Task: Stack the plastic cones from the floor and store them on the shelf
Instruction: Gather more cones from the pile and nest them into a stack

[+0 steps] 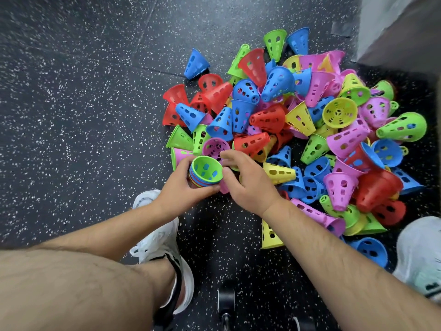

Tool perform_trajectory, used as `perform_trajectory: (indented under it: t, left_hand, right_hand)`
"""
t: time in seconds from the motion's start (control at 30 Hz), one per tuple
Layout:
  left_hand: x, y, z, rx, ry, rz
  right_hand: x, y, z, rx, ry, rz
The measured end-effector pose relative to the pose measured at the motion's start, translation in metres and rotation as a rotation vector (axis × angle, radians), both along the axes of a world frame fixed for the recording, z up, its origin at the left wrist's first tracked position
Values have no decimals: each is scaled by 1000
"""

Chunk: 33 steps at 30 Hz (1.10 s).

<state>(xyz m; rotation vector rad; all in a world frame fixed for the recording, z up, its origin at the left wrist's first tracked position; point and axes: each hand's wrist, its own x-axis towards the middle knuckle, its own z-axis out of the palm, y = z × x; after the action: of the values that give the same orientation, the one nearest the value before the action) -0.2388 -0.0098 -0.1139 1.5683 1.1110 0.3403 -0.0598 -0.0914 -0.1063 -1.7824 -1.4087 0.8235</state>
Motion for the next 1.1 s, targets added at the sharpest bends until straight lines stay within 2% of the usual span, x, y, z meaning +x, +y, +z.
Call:
perform_trajectory:
  t: [0.2, 0.3, 0.53, 0.7, 0.87, 1.1]
  left_hand:
    - [-28, -4, -6, -15, 35, 77]
    - [-36, -5, -8, -31, 43, 80]
    - [-37, -3, -8, -39, 61, 64]
    - [-37, -1, -9, -32, 65, 53]
    - [-38, -1, -8, -38, 38, 91]
    - [-33, 2, -6, -51, 30, 90]
  right_hand:
    - [-10, 18, -26, -28, -446, 89]
    - [-17, 20, -36, -17, -596, 131]
    - [-26, 22, -45, -57, -757, 167]
    - [-18, 16, -37, -55, -660, 143]
    - [-7, 30, 0, -63, -434, 167]
    - [5, 37, 34, -45, -80, 41]
